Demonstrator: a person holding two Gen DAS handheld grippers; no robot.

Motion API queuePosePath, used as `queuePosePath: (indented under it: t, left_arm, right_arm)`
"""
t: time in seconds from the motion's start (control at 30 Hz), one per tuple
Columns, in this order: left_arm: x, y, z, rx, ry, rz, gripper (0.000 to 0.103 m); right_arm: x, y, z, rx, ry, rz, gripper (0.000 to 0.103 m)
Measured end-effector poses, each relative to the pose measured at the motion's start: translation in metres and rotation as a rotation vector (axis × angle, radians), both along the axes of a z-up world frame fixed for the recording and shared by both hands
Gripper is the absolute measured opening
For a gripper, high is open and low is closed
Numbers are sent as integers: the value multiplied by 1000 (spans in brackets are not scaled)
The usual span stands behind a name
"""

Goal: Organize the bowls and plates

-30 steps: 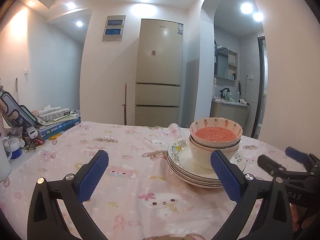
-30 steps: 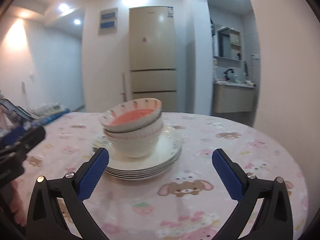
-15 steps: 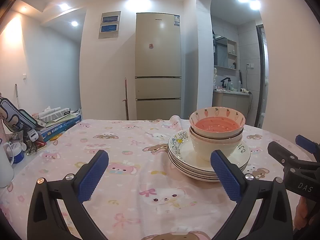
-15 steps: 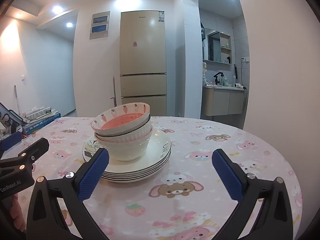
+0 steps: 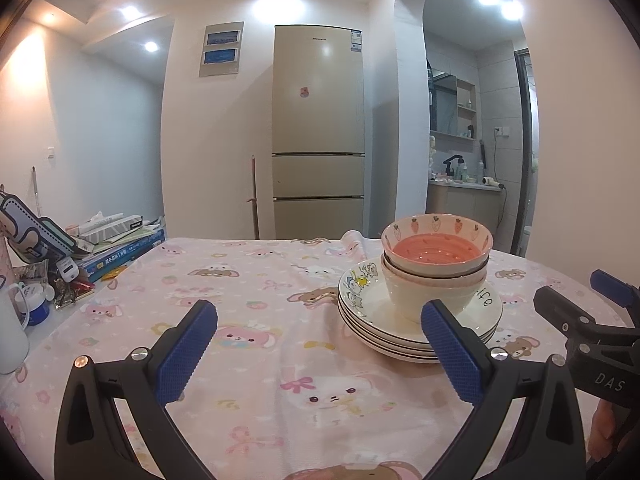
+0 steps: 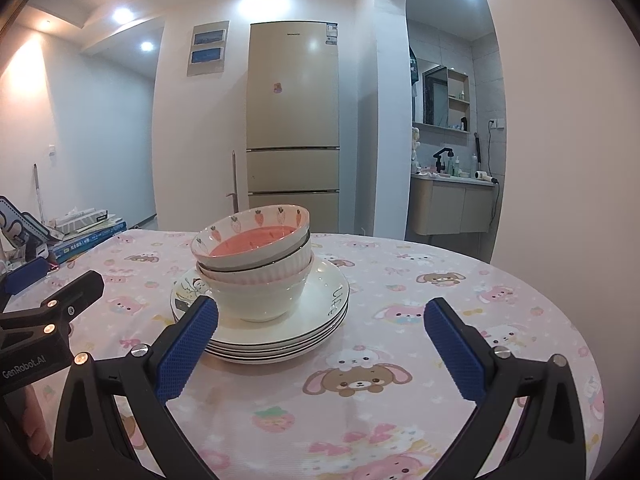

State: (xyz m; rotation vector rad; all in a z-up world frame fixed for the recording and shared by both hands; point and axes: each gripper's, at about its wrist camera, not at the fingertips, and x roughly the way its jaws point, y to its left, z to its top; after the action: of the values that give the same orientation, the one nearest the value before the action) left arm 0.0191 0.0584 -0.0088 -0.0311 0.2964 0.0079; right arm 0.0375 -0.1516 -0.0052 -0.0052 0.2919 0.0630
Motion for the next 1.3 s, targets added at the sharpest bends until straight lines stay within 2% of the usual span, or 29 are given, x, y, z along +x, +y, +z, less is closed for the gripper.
queuePosePath:
  t: [1.3]
  left_arm:
    - [0, 0, 0, -1, -1, 2, 103]
  right_arm:
    - [2, 2, -1, -2, 5, 3, 103]
